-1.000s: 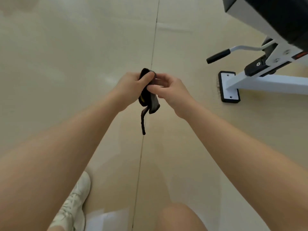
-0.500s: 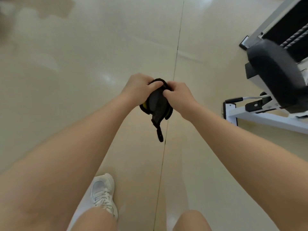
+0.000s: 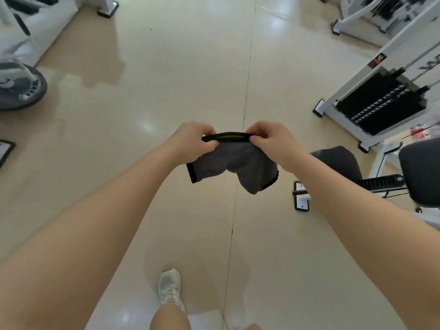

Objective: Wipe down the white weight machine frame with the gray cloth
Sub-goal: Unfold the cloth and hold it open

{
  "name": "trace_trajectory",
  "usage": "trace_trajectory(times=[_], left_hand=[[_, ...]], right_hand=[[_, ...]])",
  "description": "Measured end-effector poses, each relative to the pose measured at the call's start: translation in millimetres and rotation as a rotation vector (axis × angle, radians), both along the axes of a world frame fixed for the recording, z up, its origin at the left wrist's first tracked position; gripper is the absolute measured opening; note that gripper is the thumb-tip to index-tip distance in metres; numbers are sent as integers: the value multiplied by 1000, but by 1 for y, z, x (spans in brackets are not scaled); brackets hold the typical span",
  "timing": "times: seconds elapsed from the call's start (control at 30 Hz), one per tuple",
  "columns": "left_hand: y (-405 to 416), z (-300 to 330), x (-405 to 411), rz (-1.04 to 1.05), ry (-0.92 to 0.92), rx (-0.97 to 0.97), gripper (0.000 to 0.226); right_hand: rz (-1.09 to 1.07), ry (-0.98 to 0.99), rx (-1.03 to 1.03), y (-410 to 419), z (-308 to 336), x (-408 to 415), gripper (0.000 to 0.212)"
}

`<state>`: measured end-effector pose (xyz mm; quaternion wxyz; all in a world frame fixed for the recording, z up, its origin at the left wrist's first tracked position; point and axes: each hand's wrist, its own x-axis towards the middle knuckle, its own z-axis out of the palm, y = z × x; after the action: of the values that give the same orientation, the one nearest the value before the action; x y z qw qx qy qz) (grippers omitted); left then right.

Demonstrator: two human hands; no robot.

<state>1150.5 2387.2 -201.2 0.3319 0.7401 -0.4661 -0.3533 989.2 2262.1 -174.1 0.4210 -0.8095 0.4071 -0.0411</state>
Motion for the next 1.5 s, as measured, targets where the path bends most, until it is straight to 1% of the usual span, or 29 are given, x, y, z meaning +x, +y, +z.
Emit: trace_trajectory(times=[0.13,0.27,0.37,0.43,0.5,0.63,0.7,0.77,0.83,0.93,1.1,1.23,1.33,1.5], left_hand=[[-33,63,32,-76,-19,-11,18],[-93,114,53,-198,-185,-36,24],[-152,137,61,-288,-273,-78,26],[-196,148,64,-336,-308,-101,24],[-244,160,69,-367,-312,-117,21],[-351,185,86,-372,-293,-134,8],[-402,198,99,-355,-263,-143,13],[-449,211,109,-379,-276,-160,18],[-492,221,116,-448,-319,-152,20],[-556,224,131,-561,-451,-144,19],[-676,210,160,-609,-543,-162,15],[-785,201,190,-672,-632,-213,23],[-866,206,214,-726,-587,-202,26],[-983,220,239,-774,-466,-191,22]], right_hand=[[40,7,-21,-35,68,18,13],[149,70,-123,-85,115,19,8],[292,163,-333,-135,127,16,20],[327,187,-411,-177,129,17,22],[293,192,-415,-227,133,20,22],[200,220,-348,-341,152,32,21],[195,240,-343,-394,163,42,21],[167,227,-348,-439,175,50,20],[142,227,-336,-477,182,57,20],[113,262,-322,-533,183,68,22],[-32,234,-344,-630,176,85,19],[-135,233,-367,-717,167,111,21],[-227,244,-330,-780,172,136,20],[-383,236,-310,-868,190,162,16]])
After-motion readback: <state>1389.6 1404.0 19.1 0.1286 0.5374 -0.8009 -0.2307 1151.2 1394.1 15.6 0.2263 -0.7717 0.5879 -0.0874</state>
